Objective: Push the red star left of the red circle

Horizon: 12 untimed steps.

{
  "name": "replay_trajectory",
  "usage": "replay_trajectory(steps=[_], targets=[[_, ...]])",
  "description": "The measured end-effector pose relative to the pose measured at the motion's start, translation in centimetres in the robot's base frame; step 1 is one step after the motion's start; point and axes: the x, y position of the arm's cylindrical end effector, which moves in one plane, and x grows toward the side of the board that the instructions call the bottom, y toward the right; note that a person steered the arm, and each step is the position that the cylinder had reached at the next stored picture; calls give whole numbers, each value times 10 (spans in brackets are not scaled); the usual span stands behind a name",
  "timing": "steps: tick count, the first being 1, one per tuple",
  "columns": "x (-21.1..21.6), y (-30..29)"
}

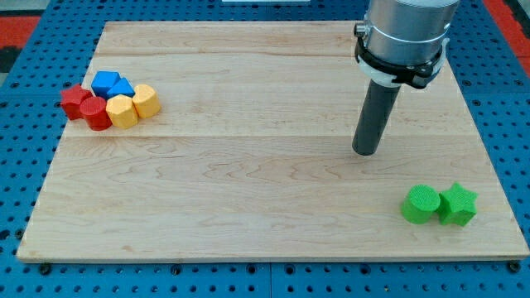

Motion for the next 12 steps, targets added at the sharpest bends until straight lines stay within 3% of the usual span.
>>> replay_trajectory(steps=[1,2,3,5,7,8,9,10,11,12], targets=[[-2,0],[-36,-31],[-72,-101],[-91,-181],[-209,-276],[-236,-363],[-232,-434],[-222,-434],[-157,-434],[-136,-435]])
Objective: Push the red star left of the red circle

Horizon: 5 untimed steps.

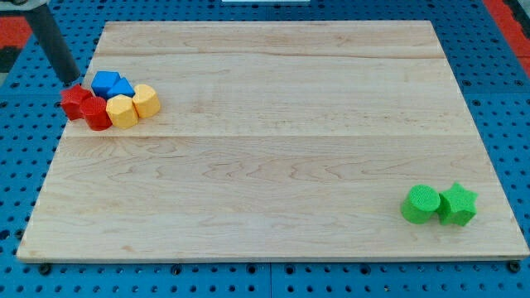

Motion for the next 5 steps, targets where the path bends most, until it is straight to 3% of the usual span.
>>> replay_trajectory(steps=[1,5], targets=[[4,0],[117,0]])
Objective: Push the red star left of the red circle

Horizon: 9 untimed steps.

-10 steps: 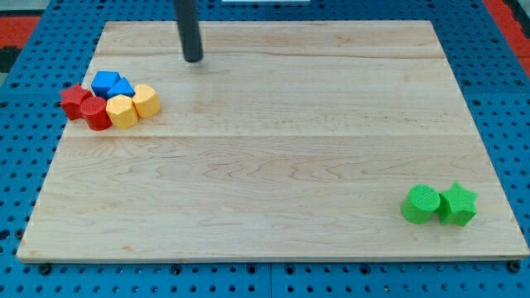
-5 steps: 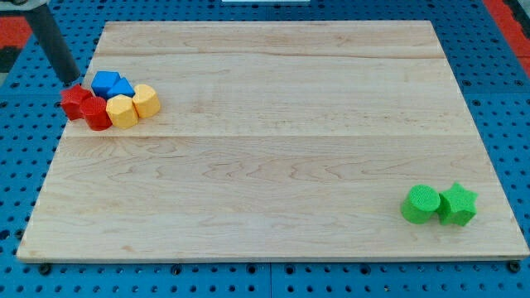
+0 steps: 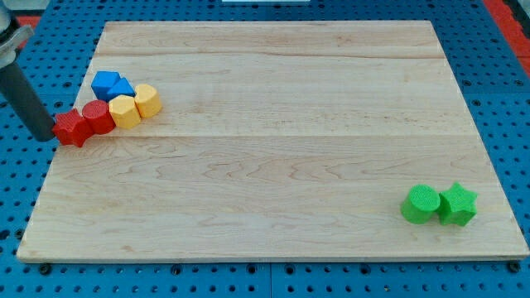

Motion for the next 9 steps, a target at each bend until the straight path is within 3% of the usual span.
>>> replay_trajectory(steps=[3,5,8,9], targets=[[-13,0],[-77,9],[-79,16],[-86,45]])
